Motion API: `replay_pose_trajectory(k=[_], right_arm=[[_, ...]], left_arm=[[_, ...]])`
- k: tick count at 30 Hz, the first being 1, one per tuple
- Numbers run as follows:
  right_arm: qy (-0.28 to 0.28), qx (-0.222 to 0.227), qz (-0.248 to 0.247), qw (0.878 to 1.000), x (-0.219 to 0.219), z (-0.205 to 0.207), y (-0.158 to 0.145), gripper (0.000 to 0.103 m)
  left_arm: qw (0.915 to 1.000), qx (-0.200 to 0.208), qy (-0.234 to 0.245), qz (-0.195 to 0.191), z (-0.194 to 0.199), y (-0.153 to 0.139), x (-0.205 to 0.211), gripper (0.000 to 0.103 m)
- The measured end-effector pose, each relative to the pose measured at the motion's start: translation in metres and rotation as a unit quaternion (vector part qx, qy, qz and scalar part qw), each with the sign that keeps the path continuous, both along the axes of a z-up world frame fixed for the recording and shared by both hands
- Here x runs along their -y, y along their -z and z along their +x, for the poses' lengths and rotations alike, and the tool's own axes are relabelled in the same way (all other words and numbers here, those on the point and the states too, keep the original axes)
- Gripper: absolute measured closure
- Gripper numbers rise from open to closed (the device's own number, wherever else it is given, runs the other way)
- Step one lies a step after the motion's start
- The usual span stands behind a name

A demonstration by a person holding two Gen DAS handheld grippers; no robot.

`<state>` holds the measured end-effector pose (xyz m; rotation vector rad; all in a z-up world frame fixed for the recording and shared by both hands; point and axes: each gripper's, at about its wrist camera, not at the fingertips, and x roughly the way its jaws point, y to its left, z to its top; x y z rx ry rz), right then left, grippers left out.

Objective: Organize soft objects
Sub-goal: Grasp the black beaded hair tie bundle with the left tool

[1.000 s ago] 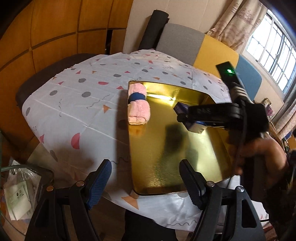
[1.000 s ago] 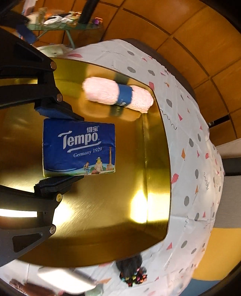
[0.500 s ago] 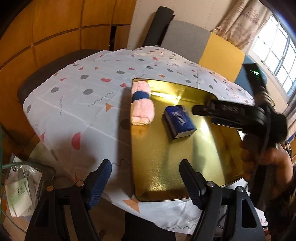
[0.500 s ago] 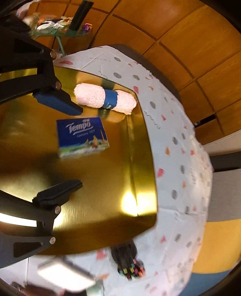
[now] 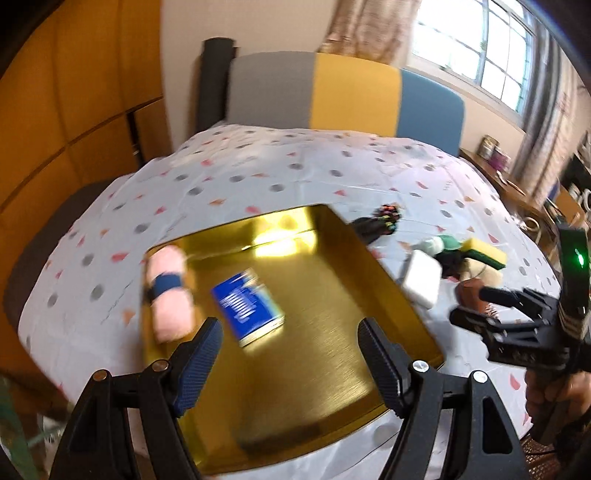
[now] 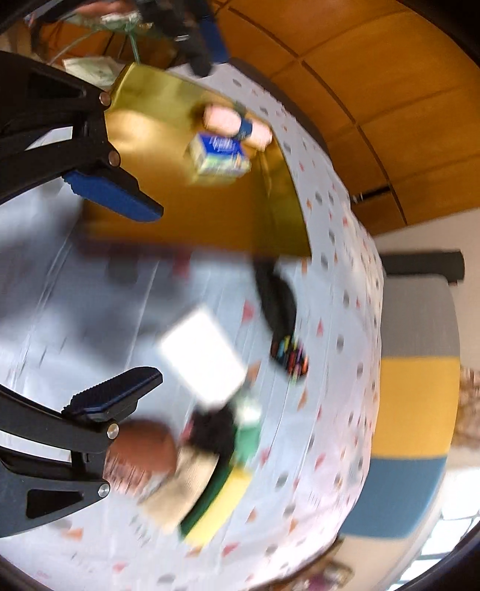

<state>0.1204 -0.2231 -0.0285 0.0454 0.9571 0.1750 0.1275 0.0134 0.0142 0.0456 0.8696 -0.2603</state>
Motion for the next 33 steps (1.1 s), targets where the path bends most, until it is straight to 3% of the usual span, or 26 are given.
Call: replay_pose_trajectory(k=[6,13,19,24,28,33], right_arm=[[0.043,0.008,-0.036,0.998,0.069,-0.024,-0.001,0.021],[0.084,0.031,-0.015,0.996,0.127,-0.037,0.001,0.021],[0.106,0.052,0.014,0.993,0.152,-0.046,0.006,0.021],[0.13,0.031,0.049,0.99,0.167,-0.043,0.017,0.021],[0.128,0.046,0.056,0.989,0.168,-0.045,0.011,0.02],[0.131,0.048,0.058,0.989,0.169,-0.043,0.009,0.019]], left_arm=[[0.999,-0.005,0.039,0.023,0.026,-0.008,0.048,0.027],[0.9933,-0.025,0.097,0.057,0.065,-0.007,0.106,0.029],[0.9887,-0.046,0.108,0.093,0.107,0.011,0.145,0.03],[0.9827,-0.057,0.128,0.121,0.136,0.032,0.177,0.03],[0.9767,-0.071,0.138,0.148,0.16,0.053,0.199,0.033],[0.9721,-0.087,0.153,0.155,0.184,0.073,0.221,0.033]])
